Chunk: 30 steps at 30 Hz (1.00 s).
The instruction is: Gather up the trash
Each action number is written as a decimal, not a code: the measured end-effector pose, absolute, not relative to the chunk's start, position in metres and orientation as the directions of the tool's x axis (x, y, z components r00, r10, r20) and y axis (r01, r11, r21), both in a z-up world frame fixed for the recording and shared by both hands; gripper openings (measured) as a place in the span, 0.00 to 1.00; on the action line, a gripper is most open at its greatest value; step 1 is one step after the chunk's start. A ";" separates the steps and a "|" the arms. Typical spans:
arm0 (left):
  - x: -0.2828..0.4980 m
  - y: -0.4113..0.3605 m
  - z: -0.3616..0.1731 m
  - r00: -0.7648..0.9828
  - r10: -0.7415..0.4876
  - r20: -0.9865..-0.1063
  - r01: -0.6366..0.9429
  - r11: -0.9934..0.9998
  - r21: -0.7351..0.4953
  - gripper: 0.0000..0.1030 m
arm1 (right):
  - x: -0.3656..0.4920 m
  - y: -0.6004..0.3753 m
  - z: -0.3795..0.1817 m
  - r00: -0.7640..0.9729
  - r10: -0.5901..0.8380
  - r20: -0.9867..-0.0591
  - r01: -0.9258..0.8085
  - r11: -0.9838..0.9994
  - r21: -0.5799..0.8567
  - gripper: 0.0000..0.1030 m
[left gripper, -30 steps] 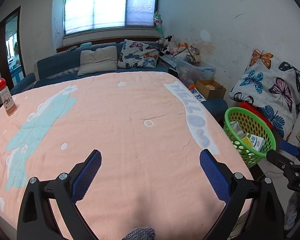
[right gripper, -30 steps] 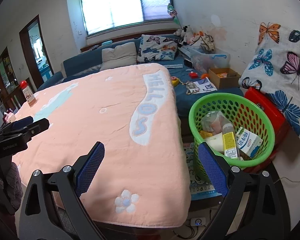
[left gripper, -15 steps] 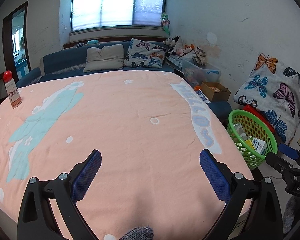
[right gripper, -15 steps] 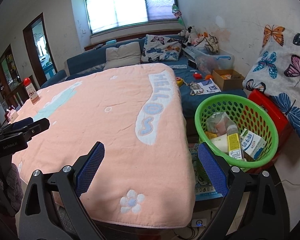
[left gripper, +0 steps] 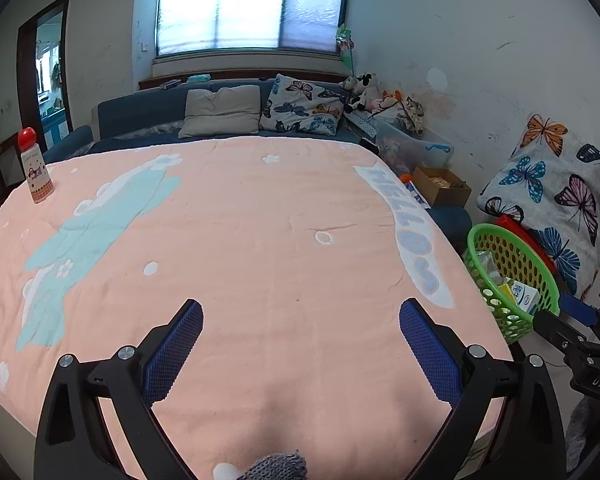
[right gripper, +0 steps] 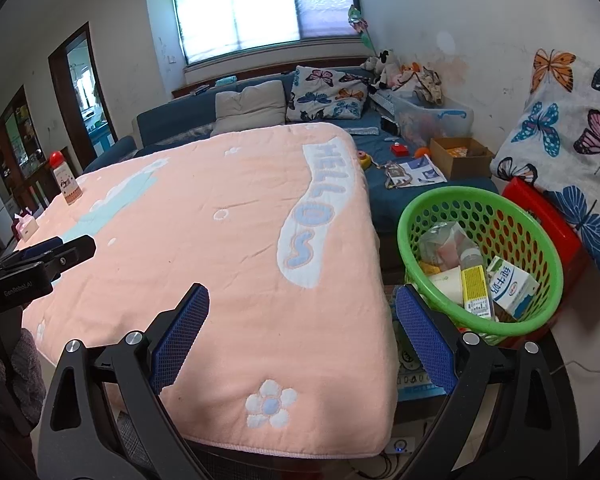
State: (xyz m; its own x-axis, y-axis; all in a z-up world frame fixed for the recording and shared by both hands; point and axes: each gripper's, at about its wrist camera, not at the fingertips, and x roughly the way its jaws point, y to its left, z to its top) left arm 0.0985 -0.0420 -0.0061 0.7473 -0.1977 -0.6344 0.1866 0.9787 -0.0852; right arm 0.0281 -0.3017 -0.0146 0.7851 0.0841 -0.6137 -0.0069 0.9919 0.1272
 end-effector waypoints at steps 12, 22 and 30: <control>0.099 -0.040 -0.006 0.747 -0.196 -0.635 0.185 0.979 -0.085 0.93 | 0.029 -0.301 -0.017 0.782 0.086 -0.617 -0.007 0.992 0.130 0.91; 0.098 -0.039 -0.009 0.748 -0.191 -0.636 0.177 0.980 -0.086 0.93 | 0.029 -0.301 -0.018 0.782 0.088 -0.617 -0.007 0.991 0.132 0.91; 0.098 -0.038 -0.010 0.747 -0.195 -0.635 0.180 0.980 -0.089 0.93 | 0.029 -0.301 -0.019 0.782 0.089 -0.617 -0.007 0.991 0.134 0.91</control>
